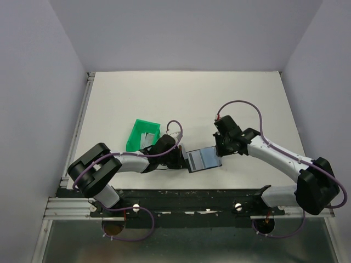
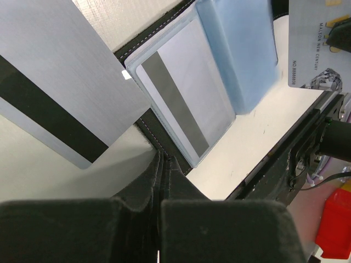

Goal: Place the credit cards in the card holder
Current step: Turn over the card slot in the card holder.

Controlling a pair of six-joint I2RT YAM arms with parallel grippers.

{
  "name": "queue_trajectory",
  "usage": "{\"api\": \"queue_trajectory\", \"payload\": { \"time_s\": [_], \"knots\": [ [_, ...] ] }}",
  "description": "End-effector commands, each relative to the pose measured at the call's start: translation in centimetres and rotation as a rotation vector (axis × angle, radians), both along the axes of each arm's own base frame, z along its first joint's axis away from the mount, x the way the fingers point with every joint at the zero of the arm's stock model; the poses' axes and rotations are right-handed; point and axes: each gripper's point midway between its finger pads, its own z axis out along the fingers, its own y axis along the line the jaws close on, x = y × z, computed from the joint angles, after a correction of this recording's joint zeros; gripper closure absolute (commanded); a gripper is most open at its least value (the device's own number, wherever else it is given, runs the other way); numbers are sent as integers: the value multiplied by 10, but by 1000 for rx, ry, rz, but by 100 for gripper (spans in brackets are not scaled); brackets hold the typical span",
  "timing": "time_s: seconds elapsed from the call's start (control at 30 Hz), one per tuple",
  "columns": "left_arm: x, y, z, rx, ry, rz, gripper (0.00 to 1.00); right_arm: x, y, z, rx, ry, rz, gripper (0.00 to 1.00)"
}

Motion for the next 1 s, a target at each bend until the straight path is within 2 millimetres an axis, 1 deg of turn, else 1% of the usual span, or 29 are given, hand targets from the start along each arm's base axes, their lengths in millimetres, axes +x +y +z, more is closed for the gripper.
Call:
{"api": "queue_trajectory", "payload": {
  "time_s": [0.0, 0.13, 0.3, 0.47, 0.77, 0.97],
  "knots": [
    [-1, -5, 3, -11, -7, -17, 100, 2, -18, 8, -90, -27, -38, 99],
    [-1, -4, 3, -10, -5, -16, 100, 3, -14, 9, -74, -25, -31, 99],
    [-2, -3, 2, -7, -5, -16, 100, 3, -5, 2, -50, -2, -12, 99],
    [-2, -4, 2, -7, -4, -19, 100, 2, -3, -7, -49, 18, -6, 99],
    [-2, -4, 0, -8, -2, -20, 100, 1, 7, -14, -4, 30, 16, 99],
    [-3, -4, 0, -9, 0, -23, 100, -1, 6, -21, -17, 53, 17, 99]
  ]
}}
